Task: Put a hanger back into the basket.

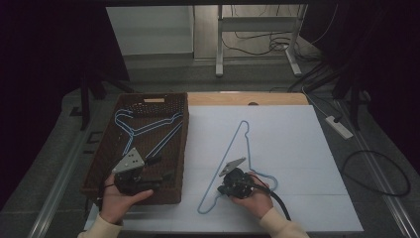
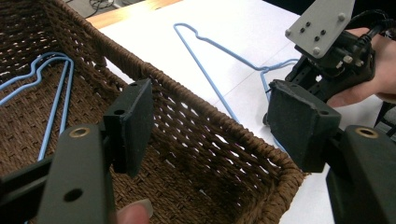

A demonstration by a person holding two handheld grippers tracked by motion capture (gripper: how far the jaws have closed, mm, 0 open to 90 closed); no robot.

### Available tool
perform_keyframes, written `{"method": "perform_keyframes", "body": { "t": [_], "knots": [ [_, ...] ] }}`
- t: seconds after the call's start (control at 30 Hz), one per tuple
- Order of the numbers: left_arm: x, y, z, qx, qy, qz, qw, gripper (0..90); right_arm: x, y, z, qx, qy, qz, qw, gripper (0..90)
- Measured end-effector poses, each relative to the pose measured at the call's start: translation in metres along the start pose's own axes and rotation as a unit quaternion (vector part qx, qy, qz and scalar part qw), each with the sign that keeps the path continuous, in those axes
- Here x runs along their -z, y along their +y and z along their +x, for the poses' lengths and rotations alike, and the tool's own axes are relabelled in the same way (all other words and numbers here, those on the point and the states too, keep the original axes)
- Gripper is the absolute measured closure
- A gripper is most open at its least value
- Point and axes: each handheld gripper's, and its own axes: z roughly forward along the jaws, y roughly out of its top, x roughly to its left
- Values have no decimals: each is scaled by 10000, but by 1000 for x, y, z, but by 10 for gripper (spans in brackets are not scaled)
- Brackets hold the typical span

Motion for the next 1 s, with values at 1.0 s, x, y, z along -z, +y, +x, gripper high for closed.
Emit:
{"method": "perform_keyframes", "body": {
  "t": [1.0],
  "knots": [
    [-2,-1,-1,6,-10,37,10000,330,56,-62,-31,-459,-405,511,9968,900]
  ]
}}
